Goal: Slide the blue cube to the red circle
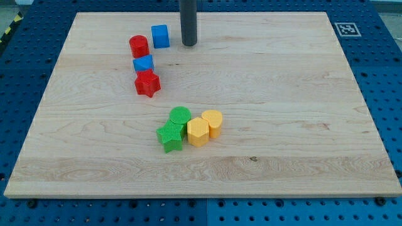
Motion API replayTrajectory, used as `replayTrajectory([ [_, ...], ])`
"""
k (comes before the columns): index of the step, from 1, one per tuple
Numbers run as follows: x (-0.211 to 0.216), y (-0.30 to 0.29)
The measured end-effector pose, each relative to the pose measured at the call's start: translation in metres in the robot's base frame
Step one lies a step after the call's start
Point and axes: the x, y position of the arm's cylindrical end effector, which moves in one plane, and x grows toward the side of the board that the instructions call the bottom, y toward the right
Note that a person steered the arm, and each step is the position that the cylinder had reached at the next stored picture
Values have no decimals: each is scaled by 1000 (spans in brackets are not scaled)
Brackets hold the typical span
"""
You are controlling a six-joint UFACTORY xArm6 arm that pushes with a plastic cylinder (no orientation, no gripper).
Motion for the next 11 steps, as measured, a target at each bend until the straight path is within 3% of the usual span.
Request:
replayTrajectory([
  [1,-14,-4],
  [3,9,-10],
  [6,8,-40],
  [11,-10,-69],
])
